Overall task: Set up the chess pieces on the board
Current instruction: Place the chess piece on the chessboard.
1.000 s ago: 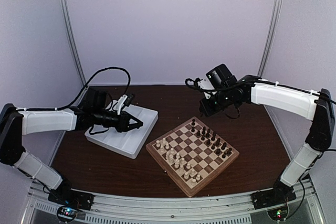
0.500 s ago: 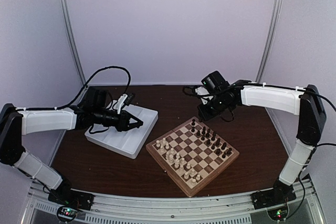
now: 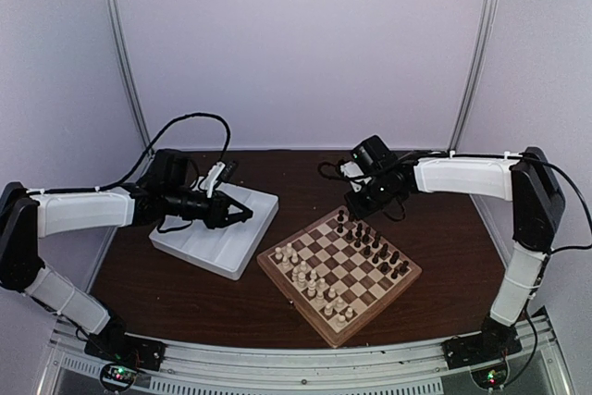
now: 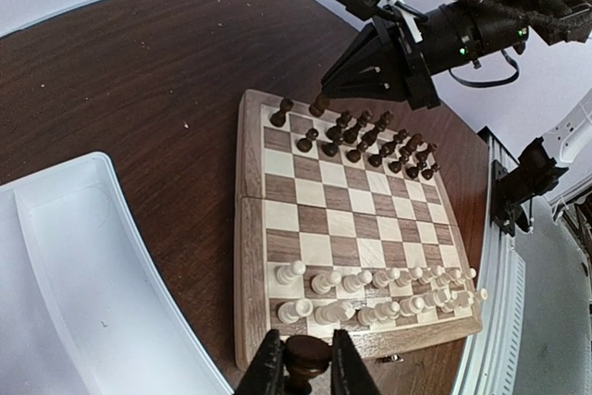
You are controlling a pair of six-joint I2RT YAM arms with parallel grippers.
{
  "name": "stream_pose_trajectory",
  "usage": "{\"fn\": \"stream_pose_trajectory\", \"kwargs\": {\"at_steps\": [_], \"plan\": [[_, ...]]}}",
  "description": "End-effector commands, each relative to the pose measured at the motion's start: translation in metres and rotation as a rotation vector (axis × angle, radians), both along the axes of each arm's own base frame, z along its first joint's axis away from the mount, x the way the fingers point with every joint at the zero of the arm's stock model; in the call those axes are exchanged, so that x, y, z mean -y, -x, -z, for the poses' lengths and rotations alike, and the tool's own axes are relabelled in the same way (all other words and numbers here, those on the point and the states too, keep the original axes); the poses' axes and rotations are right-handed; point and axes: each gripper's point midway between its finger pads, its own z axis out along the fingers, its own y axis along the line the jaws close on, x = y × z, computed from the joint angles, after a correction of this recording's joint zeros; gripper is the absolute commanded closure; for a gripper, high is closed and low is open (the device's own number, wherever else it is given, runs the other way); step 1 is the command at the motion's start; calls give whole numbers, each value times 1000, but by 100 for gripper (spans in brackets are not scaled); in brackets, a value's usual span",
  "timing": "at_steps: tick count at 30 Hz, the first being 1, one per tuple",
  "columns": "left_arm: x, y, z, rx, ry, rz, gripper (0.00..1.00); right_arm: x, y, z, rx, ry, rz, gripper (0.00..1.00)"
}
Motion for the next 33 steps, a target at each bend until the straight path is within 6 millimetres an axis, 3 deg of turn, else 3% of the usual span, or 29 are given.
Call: {"fn": "stream_pose_trajectory", "kwargs": {"at_steps": [1,23,33], "plan": [[2,-8,-15,51,16,2,84,2,-8,7,23,9,9,100],[1,-8,-13,45,10,1,85,1,-11,31,6,26,14,100],[1,-7,-15,46,11,1,85,3,-11,19,23,22,17,73]]}}
